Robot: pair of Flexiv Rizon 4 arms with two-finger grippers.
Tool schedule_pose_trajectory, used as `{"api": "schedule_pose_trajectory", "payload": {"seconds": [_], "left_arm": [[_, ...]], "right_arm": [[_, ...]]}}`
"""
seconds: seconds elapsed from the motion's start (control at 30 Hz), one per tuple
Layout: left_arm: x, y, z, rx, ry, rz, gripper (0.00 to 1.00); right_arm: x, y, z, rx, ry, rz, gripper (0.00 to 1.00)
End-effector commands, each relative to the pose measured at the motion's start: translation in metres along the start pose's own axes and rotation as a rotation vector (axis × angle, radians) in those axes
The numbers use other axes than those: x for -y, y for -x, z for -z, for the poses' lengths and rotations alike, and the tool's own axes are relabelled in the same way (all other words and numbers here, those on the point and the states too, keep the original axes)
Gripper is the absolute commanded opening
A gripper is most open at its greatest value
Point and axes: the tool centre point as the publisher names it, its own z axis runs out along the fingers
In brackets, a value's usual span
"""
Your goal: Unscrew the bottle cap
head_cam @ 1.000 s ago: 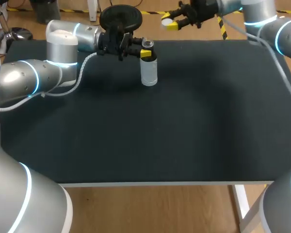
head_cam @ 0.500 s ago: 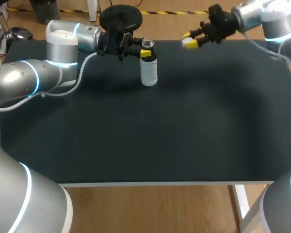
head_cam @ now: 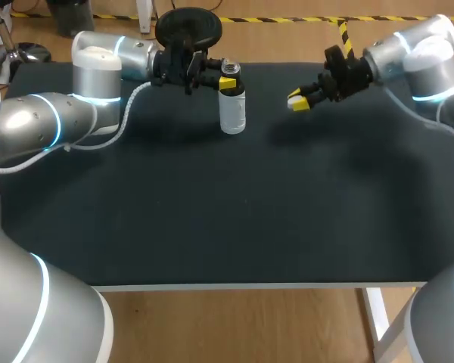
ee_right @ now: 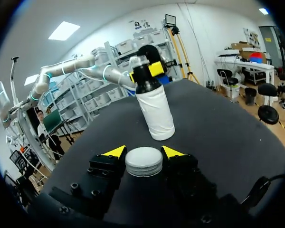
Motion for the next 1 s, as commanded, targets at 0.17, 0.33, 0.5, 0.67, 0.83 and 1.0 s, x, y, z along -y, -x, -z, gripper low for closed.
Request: {"api": "schedule_pose_trajectory", "payload": {"seconds": [0.17,0.33,0.5,0.67,0.83,1.0], "left_arm": [[-0.001,0.003,0.000,-0.006,-0.002,0.000,0.00],[-0.001,0.003,0.000,-0.006,-0.002,0.000,0.00],[-0.001,0.003,0.000,-0.006,-0.002,0.000,0.00],[-0.001,0.003,0.000,-0.006,-0.002,0.000,0.00],[-0.001,0.003,0.000,-0.006,-0.002,0.000,0.00],[-0.001,0.003,0.000,-0.006,-0.002,0.000,0.00]], "right_arm": [[0.016,-0.004,-0.007,0.328,-0.022,-0.038,0.00],[0.025,-0.002,-0.011,0.330,-0.047,-0.054,0.00],[0.031,0.000,-0.013,0.334,-0.059,-0.076,0.35],[0.033,0.000,-0.013,0.336,-0.063,-0.088,1.00],[0.033,0.000,-0.012,0.345,-0.056,-0.097,1.00],[0.026,-0.001,-0.011,0.339,-0.018,-0.072,1.00]]}}
